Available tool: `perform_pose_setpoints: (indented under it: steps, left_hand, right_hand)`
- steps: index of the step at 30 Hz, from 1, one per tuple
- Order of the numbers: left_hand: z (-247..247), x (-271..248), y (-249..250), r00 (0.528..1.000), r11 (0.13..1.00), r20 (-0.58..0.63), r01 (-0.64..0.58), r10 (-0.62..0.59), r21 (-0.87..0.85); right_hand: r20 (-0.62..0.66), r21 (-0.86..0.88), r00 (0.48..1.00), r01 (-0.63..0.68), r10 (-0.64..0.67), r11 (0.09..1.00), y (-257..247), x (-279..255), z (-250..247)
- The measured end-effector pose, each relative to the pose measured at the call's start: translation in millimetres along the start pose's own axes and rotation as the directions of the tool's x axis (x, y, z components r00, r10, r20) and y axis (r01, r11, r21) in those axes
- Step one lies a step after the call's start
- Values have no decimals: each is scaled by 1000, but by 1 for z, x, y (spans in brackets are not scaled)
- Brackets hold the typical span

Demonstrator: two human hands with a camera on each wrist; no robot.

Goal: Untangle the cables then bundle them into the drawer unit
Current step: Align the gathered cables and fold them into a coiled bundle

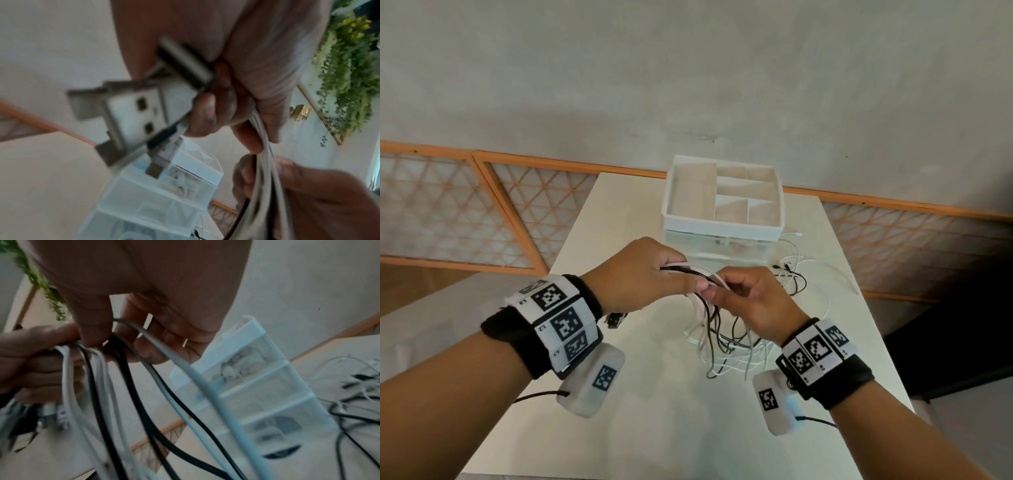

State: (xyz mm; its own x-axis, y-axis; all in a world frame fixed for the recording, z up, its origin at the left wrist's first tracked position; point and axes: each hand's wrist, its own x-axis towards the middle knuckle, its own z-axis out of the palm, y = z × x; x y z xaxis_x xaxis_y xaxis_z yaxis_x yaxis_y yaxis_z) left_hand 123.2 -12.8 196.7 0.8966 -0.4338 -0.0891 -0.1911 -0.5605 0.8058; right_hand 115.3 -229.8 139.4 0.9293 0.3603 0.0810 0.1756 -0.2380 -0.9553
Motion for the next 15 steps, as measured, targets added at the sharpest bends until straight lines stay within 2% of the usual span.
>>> perform_pose_setpoints:
  steps: [2, 4, 7, 8, 9, 11, 12, 13, 14, 15]
  left_hand:
    - [2, -2, -1, 998, 996, -59, 5, -10, -94]
    - [0, -3, 0, 991, 978, -124, 16, -43, -209]
    - [-10, -3, -1, 993, 957, -77, 63, -89, -282]
    - [-12, -3, -1, 993, 970, -22, 106, -113, -220]
    - [-13, -2, -2, 989, 984, 37, 146, -143, -100]
    - [-9, 2, -8, 974, 966, 99, 186, -206, 178]
    - [-7, 5, -10, 969, 943, 87, 199, -229, 267]
    - [-5, 7, -11, 967, 923, 55, 220, -249, 315]
    - [-5, 9, -12, 965, 914, 16, 243, -263, 325]
    - [-7, 11, -13, 962, 923, -23, 267, -271, 277]
  right_hand:
    - [-23, -52, 995, -100, 99, 994, 17, -6, -4]
    - [-115, -164, 972, -223, 206, 961, 37, -10, -13]
    - [-256, -486, 940, -327, 226, 810, 49, -9, -39]
    - [-339, -513, 924, -337, 175, 789, 44, -6, -49]
    - [-448, -488, 889, -329, 91, 809, 35, -2, -60]
    - [-648, -447, 753, -255, -114, 857, 11, 5, -80]
    - [-691, -491, 686, -211, -230, 845, 2, 9, -87]
    - [-695, -559, 643, -200, -323, 805, -1, 13, -93]
    - [-687, -612, 624, -221, -372, 759, 2, 14, -98]
    - [-687, -632, 642, -296, -341, 716, 9, 13, -100]
